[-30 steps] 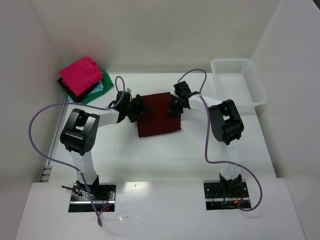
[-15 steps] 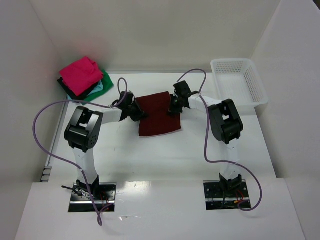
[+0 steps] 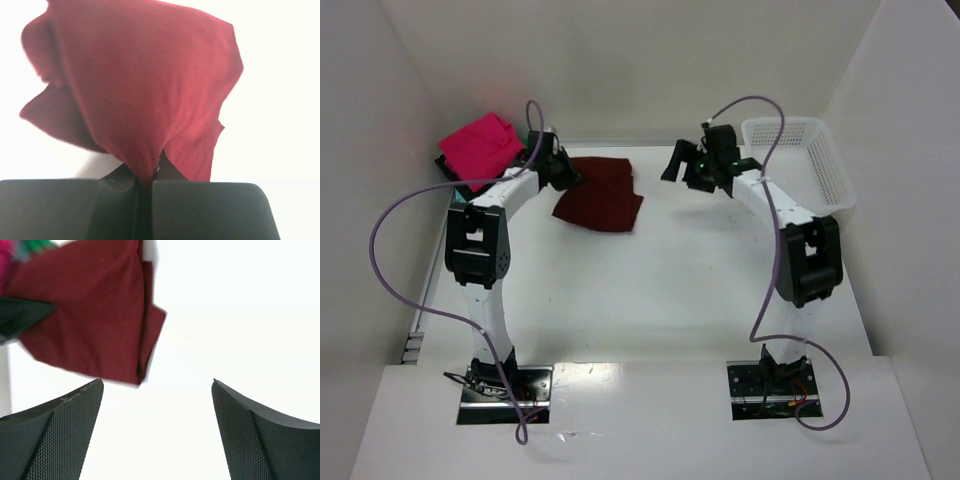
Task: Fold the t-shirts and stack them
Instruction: Put the neatly folded tshirt into the corner of the board with the left arm
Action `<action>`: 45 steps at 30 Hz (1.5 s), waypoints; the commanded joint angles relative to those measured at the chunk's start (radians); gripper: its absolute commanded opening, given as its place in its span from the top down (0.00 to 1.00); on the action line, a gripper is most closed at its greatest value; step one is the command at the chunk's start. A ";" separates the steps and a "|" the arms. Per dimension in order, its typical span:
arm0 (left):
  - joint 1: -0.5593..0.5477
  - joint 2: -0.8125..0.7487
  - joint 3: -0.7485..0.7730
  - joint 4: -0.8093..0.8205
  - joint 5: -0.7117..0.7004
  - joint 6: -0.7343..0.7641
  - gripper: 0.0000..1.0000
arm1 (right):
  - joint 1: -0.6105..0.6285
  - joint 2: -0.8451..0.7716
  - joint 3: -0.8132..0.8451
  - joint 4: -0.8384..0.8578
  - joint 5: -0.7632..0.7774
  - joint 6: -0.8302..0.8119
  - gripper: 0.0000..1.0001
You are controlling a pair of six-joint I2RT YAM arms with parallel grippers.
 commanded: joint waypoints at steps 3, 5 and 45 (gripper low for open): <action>0.098 0.122 0.233 -0.092 0.036 0.127 1.00 | -0.004 -0.179 0.007 0.009 0.060 -0.018 0.06; 0.138 0.180 0.365 -0.119 0.067 0.141 1.00 | -0.013 -0.214 -0.054 0.032 0.060 0.003 0.06; 0.564 0.358 1.284 -0.433 0.124 0.143 1.00 | -0.004 -0.204 -0.157 0.079 0.018 0.115 0.07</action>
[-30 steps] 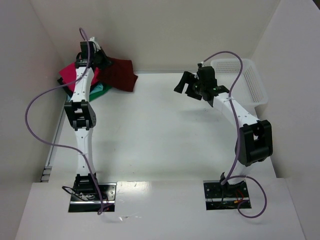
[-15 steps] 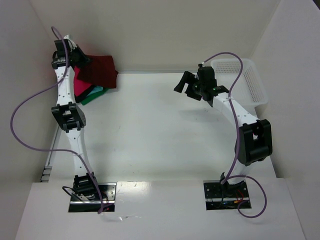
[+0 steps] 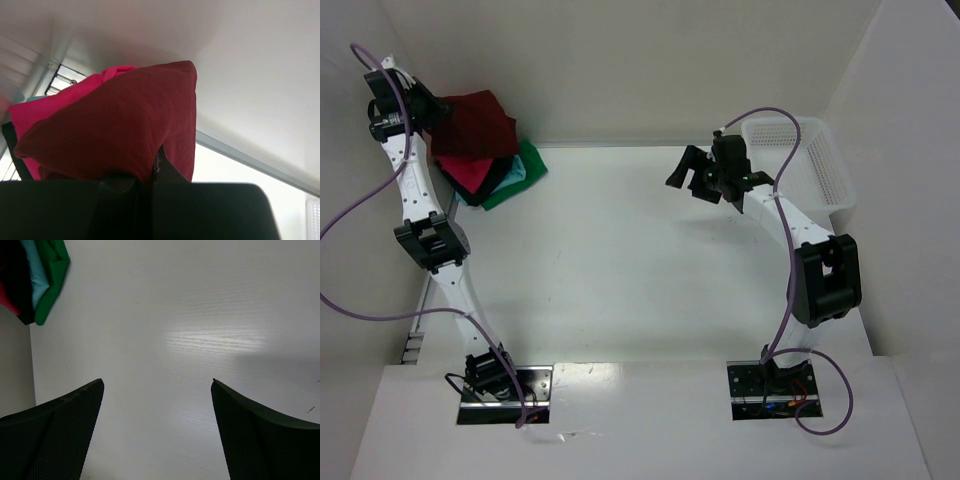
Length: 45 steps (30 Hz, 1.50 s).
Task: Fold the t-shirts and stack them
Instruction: Put the neatly folded tshirt into the corner of the board with the left arm, then smooth out wrinkles on the folded tshirt
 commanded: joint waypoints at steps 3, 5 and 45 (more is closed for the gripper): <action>0.011 -0.046 0.029 -0.005 -0.061 -0.038 1.00 | 0.011 0.000 0.009 0.020 0.007 0.010 0.07; 0.011 -0.037 0.018 -0.030 -0.113 -0.038 0.86 | 0.011 0.000 -0.002 0.020 0.017 0.019 0.07; -0.182 0.126 0.188 -0.113 -0.320 0.019 0.86 | 0.040 -0.118 0.013 -0.010 0.216 0.027 0.13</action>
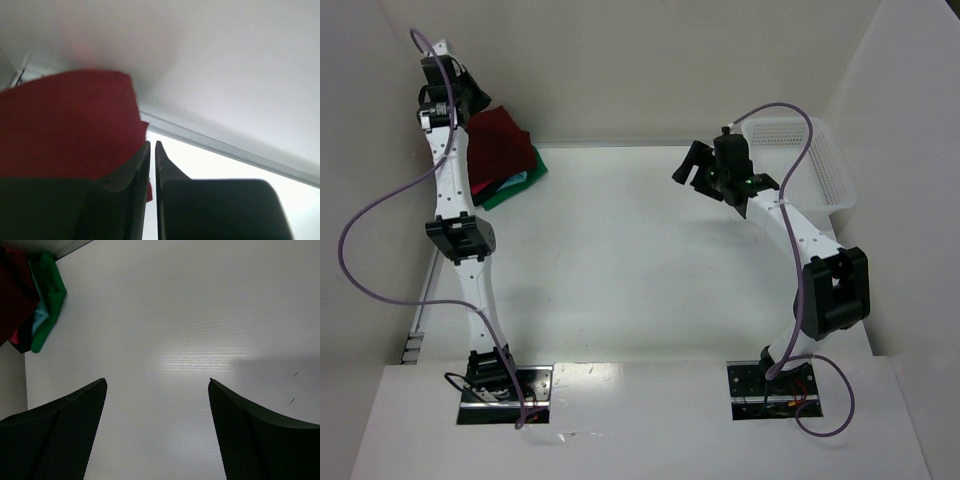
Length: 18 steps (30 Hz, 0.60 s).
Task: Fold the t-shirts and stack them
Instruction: Smooth out wrinkles on the folded tshirt
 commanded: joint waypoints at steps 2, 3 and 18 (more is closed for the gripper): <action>0.013 0.097 0.038 -0.049 -0.180 -0.031 0.86 | -0.002 -0.033 0.055 -0.010 0.051 -0.006 0.13; 0.013 0.111 0.038 -0.059 -0.206 -0.031 0.86 | -0.002 -0.033 0.055 -0.010 0.051 -0.006 0.13; 0.013 0.177 -0.003 -0.089 -0.431 -0.003 0.54 | -0.031 -0.042 0.037 -0.019 0.074 0.035 0.03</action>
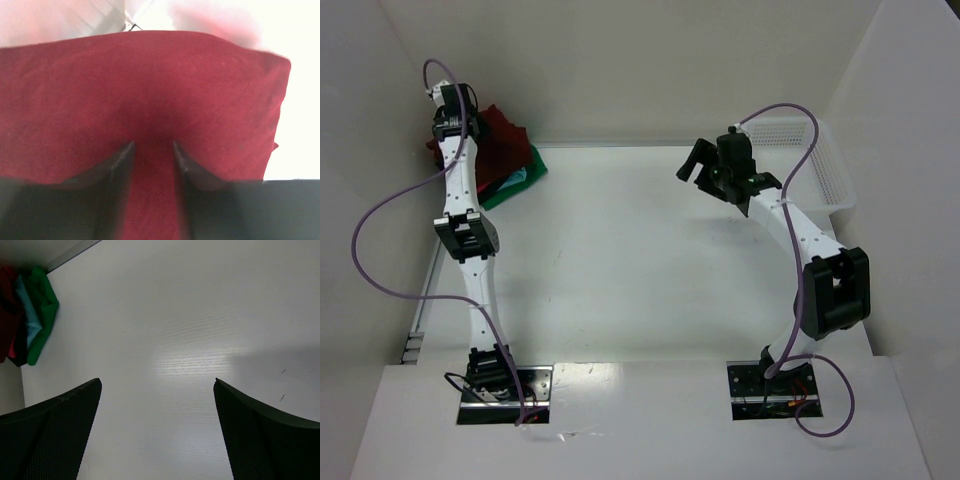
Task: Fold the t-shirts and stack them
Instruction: Smooth out wrinkles on the folded tshirt
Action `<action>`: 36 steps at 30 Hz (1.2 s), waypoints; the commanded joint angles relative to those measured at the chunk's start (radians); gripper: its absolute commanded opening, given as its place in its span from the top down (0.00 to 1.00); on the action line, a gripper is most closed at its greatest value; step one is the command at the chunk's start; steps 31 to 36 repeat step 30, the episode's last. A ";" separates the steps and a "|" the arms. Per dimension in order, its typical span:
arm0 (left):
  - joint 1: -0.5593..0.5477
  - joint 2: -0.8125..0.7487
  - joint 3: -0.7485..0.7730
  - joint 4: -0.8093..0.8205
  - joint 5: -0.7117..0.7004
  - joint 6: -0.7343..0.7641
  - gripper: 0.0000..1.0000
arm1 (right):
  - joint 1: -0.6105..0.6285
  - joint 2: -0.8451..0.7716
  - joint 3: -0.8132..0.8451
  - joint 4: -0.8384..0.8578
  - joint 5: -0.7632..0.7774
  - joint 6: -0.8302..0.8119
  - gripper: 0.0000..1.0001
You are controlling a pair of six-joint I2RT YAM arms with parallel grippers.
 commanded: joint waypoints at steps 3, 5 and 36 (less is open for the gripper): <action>0.002 -0.044 0.018 0.005 0.034 0.013 0.16 | -0.049 -0.051 0.038 0.006 0.027 0.011 0.00; 0.002 -0.081 0.043 0.017 0.077 0.024 0.04 | -0.087 -0.071 0.052 -0.008 0.027 -0.009 0.00; -0.506 -0.777 -0.793 -0.099 -0.106 0.100 0.00 | -0.287 -0.258 -0.012 -0.104 0.075 -0.175 0.00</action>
